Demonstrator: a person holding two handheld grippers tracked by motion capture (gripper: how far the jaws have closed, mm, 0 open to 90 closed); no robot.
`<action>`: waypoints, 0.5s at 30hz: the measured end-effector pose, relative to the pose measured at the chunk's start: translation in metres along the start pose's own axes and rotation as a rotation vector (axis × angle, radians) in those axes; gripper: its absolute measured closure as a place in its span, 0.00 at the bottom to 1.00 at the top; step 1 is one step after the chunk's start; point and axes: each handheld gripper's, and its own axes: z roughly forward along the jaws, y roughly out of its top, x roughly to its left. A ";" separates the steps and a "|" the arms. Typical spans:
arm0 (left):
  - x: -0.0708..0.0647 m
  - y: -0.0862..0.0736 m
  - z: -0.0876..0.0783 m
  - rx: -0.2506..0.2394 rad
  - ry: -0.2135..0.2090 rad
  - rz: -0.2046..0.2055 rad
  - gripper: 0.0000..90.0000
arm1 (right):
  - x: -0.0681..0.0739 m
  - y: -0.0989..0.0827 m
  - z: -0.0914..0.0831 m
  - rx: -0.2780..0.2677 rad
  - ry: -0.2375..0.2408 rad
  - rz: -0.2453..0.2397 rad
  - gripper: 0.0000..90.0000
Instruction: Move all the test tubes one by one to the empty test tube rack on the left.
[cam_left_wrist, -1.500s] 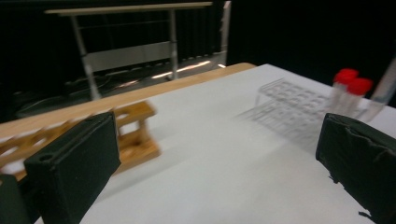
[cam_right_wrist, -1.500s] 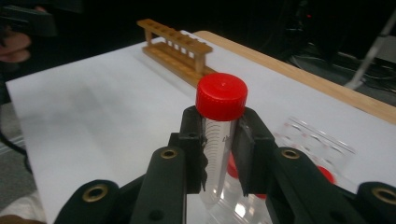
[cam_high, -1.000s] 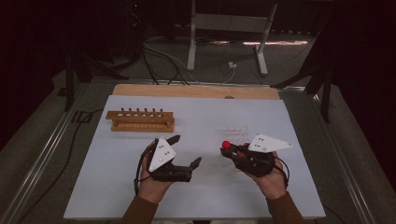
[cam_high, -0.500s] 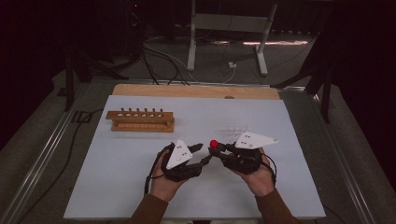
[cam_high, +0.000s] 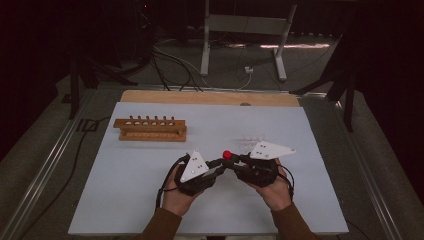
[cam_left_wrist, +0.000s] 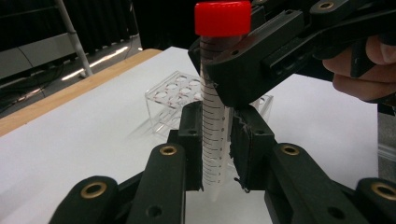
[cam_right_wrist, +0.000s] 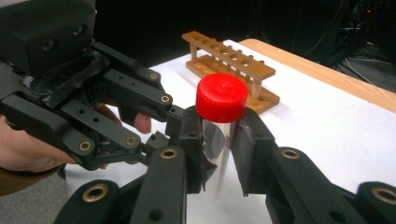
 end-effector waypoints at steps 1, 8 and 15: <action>0.000 0.000 0.000 -0.004 0.003 0.004 0.85 | 0.000 0.000 0.000 -0.003 0.002 0.002 0.82; 0.005 -0.001 -0.001 -0.014 0.031 -0.006 0.85 | -0.003 0.001 -0.005 -0.042 0.018 0.026 0.59; 0.023 -0.005 -0.012 -0.039 0.091 -0.051 0.85 | -0.009 -0.003 -0.020 -0.060 -0.039 0.026 0.26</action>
